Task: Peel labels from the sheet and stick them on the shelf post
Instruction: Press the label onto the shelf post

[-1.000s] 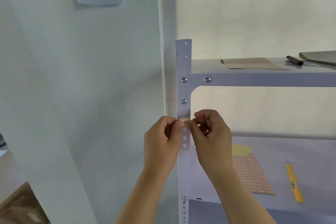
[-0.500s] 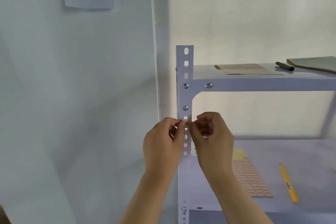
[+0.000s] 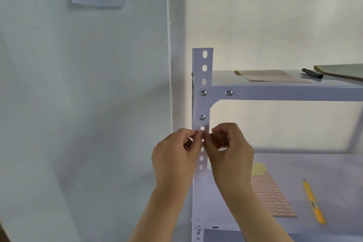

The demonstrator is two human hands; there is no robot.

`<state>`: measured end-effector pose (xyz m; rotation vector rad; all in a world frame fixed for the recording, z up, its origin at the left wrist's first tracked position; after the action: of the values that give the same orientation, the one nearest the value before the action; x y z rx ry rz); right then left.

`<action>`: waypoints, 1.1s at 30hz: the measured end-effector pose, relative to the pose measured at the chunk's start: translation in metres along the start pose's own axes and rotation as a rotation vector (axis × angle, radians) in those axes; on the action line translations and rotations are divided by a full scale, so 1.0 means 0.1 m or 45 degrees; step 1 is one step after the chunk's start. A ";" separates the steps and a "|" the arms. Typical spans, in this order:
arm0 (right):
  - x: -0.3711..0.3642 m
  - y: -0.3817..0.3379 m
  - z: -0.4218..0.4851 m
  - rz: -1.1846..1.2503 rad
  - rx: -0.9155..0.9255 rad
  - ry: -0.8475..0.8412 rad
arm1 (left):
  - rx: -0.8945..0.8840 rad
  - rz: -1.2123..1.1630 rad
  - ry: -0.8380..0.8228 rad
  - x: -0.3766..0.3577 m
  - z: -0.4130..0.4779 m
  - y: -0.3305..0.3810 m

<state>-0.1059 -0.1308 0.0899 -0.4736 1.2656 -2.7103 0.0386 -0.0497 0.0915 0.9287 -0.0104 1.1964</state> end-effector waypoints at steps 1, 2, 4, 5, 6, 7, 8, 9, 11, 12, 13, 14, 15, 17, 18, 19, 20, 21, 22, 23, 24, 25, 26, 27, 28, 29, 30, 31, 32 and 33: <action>0.00 0.00 0.00 0.001 0.003 -0.001 | -0.002 0.011 0.004 0.00 0.00 0.00; 0.00 0.00 0.00 -0.001 0.003 -0.001 | -0.005 0.024 0.010 0.01 0.00 0.01; -0.01 0.00 0.01 -0.008 0.003 -0.005 | -0.017 0.057 0.022 0.02 0.01 0.03; -0.01 0.01 0.01 -0.009 0.002 -0.006 | -0.023 0.073 0.027 0.03 0.01 0.04; -0.01 0.01 0.02 -0.005 0.000 -0.008 | -0.027 0.086 0.032 0.03 0.01 0.05; -0.01 0.02 0.02 0.001 -0.004 -0.010 | -0.029 0.095 0.038 0.04 0.01 0.06; -0.01 0.02 0.03 0.006 -0.005 -0.012 | -0.031 0.104 0.046 0.05 0.01 0.06; -0.01 0.02 0.03 0.009 -0.004 -0.013 | -0.035 0.115 0.055 0.06 0.01 0.07; -0.01 0.02 0.04 -0.003 0.000 -0.012 | -0.059 0.150 0.075 0.08 0.01 0.11; -0.01 0.02 0.05 -0.013 0.002 -0.011 | -0.073 0.167 0.083 0.08 0.01 0.12; -0.01 0.02 0.05 -0.020 0.005 -0.010 | -0.082 0.177 0.089 0.09 0.01 0.13; -0.01 0.02 0.05 -0.024 0.007 -0.010 | -0.088 0.182 0.092 0.09 0.01 0.13; -0.01 0.01 0.06 -0.030 0.010 -0.010 | -0.093 0.188 0.094 0.09 0.01 0.13; 0.00 0.01 0.07 -0.042 0.024 -0.010 | -0.111 0.211 0.098 0.08 0.01 0.14; 0.00 0.01 0.07 -0.041 0.027 -0.013 | -0.125 0.227 0.100 0.08 0.02 0.15; 0.00 0.01 0.08 -0.042 0.024 -0.017 | -0.143 0.245 0.100 0.08 0.02 0.16; 0.00 0.02 0.09 -0.052 0.018 -0.022 | -0.161 0.266 0.099 0.08 0.02 0.17; 0.00 0.04 0.10 -0.070 0.014 -0.027 | -0.177 0.290 0.099 0.07 0.02 0.19; 0.00 0.05 0.10 -0.087 0.012 -0.032 | -0.187 0.310 0.099 0.07 0.02 0.19; 0.00 0.06 0.11 -0.095 0.013 -0.038 | -0.191 0.324 0.098 0.07 0.03 0.20; -0.01 0.06 0.11 -0.089 0.017 -0.045 | -0.191 0.334 0.097 0.07 0.03 0.19; -0.01 0.07 0.10 -0.074 0.024 -0.052 | -0.185 0.340 0.094 0.07 0.04 0.19; -0.01 0.08 0.10 -0.054 0.030 -0.059 | -0.174 0.342 0.090 0.06 0.05 0.16; -0.02 0.09 0.10 -0.028 0.033 -0.070 | -0.154 0.335 0.084 0.06 0.06 0.14; -0.02 0.11 0.11 0.000 0.030 -0.087 | -0.130 0.315 0.077 0.06 0.07 0.10; -0.03 0.13 0.11 0.031 0.021 -0.113 | -0.107 0.274 0.066 0.05 0.07 0.06; -0.03 0.15 0.12 0.064 0.007 -0.145 | -0.084 0.200 0.050 0.05 0.07 0.02; -0.04 0.18 0.13 0.104 -0.010 -0.179 | -0.054 0.098 0.024 0.04 0.07 -0.04; -0.05 0.20 0.14 0.144 -0.023 -0.213 | -0.021 -0.021 -0.013 0.01 0.07 -0.10; -0.06 0.21 0.14 0.178 -0.030 -0.241 | 0.014 -0.147 -0.062 -0.03 0.07 -0.16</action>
<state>-0.0961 -0.1534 0.0808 -0.6043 1.2317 -2.4730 0.0533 -0.0568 0.0850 0.9554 0.0112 1.0681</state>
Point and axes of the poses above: each hand's wrist, its own z-axis towards the middle knuckle, its own x-axis out of the back of the hand, y = z × x, the point moved 10 cm from there along z, towards the middle knuckle, and after that the axes turned 15 degrees about -y, right-handed, at the moved point
